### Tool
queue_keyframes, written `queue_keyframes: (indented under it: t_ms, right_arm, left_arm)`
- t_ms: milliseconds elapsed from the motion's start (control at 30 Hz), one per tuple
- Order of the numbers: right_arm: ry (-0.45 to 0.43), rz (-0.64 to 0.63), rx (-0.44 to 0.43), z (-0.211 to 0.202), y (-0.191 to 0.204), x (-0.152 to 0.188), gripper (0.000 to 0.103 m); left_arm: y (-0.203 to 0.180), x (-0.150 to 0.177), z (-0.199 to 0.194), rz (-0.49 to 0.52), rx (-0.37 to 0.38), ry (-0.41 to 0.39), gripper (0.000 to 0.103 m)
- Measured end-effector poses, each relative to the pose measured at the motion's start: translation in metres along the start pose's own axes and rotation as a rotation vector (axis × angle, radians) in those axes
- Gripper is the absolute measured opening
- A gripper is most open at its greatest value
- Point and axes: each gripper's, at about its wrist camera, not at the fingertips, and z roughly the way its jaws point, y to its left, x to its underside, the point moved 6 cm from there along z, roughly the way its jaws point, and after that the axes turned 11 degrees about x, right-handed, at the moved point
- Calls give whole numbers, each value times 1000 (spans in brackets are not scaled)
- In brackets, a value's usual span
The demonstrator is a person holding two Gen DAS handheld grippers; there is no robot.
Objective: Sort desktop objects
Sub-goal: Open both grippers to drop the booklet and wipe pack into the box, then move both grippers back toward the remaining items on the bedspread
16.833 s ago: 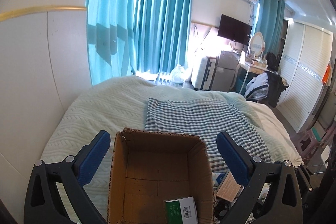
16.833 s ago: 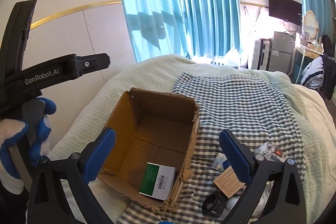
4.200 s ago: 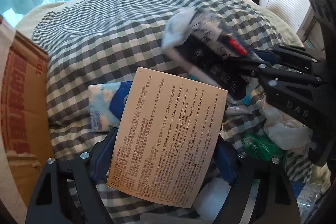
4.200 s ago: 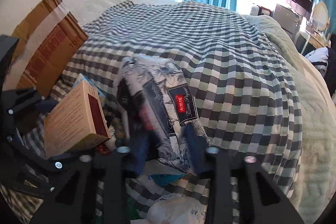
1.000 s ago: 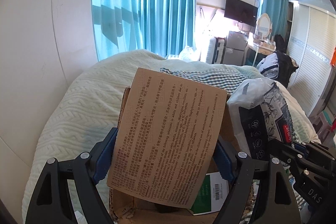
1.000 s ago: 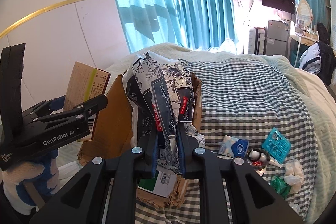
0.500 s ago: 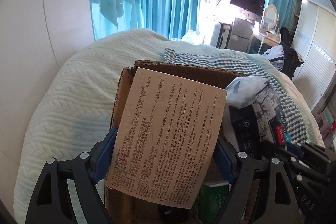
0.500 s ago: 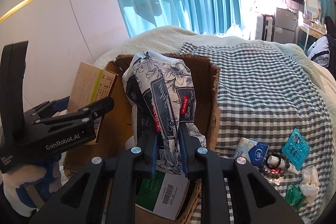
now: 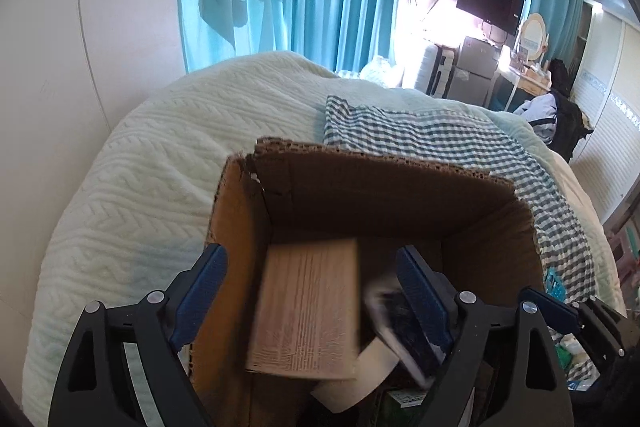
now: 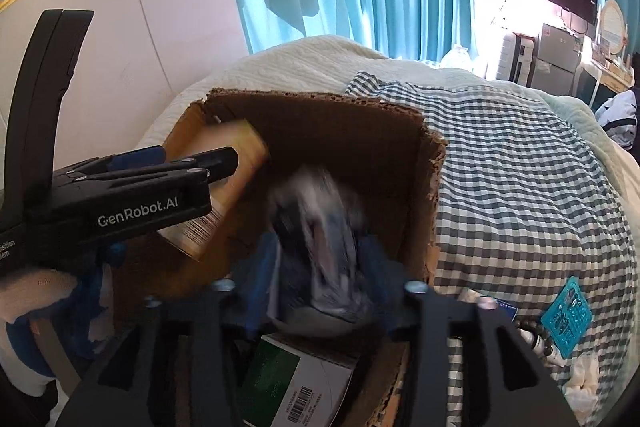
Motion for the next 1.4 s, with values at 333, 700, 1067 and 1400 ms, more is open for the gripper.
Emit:
queue_keyframes:
  t_ms: [333, 700, 1067, 1400]
  right_arm:
    - [-31, 35, 4, -42, -11, -1, 57]
    - [-76, 61, 17, -105, -44, 27, 88]
    - [-80, 57, 56, -147, -87, 70, 99]
    - [-81, 75, 129, -173, -146, 102, 99]
  left_arm:
    - [-10, -4, -43, -15, -7, -42, 90]
    - [-43, 10, -89, -38, 44, -80, 92]
    - [-99, 29, -115, -15, 76, -106, 99]
    - [-171, 53, -118, 55, 136, -58, 99]
